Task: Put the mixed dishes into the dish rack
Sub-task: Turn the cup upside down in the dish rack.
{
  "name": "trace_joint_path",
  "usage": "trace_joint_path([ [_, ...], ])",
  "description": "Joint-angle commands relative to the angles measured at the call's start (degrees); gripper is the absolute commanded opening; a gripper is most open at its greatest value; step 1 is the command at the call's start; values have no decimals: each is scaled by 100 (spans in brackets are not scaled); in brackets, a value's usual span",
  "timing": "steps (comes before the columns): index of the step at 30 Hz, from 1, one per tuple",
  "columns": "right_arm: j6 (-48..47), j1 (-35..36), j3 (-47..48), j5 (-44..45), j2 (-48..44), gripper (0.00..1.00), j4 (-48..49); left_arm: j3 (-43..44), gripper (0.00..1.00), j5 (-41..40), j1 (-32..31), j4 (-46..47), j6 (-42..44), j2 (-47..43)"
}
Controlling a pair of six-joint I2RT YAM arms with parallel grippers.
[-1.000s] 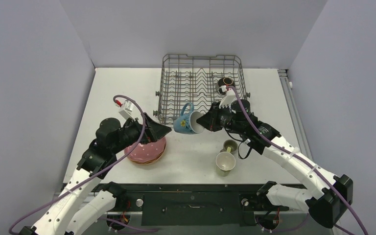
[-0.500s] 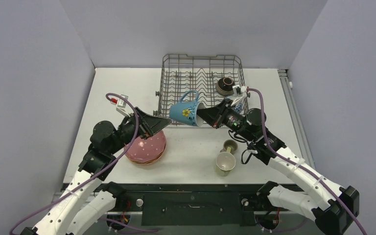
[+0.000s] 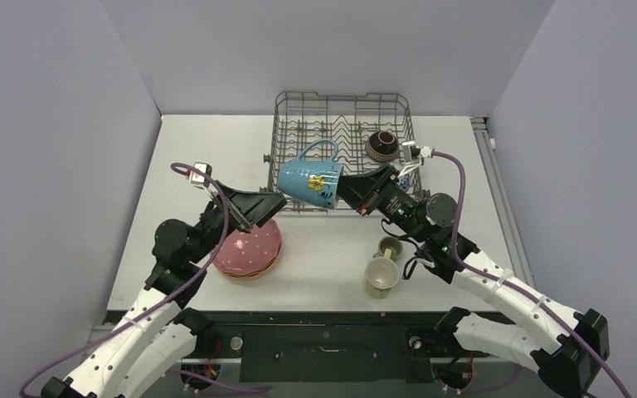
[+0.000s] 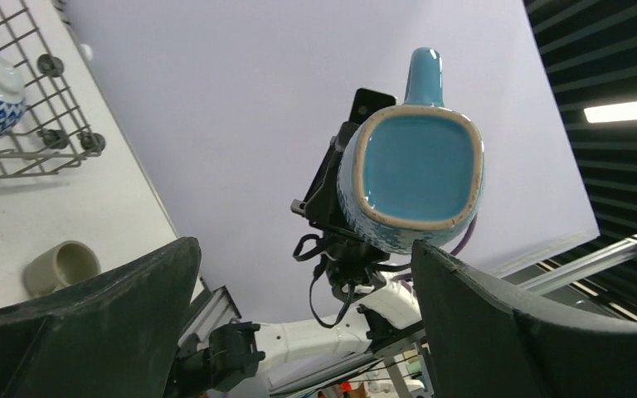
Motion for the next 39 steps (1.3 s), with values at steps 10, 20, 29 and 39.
trace_joint_path([
  [10, 589, 363, 395, 377, 329, 0, 1615, 10, 96, 198, 41, 1777, -576, -184],
  [20, 448, 753, 702, 196, 642, 0, 1364, 321, 96, 428, 41, 1676, -422, -131],
  [29, 498, 890, 767, -33, 756, 0, 1226, 549, 96, 608, 41, 1707, -345, -60],
  [39, 480, 1010, 888, -88, 861, 0, 1132, 721, 96, 823, 41, 1668, -209, -49],
])
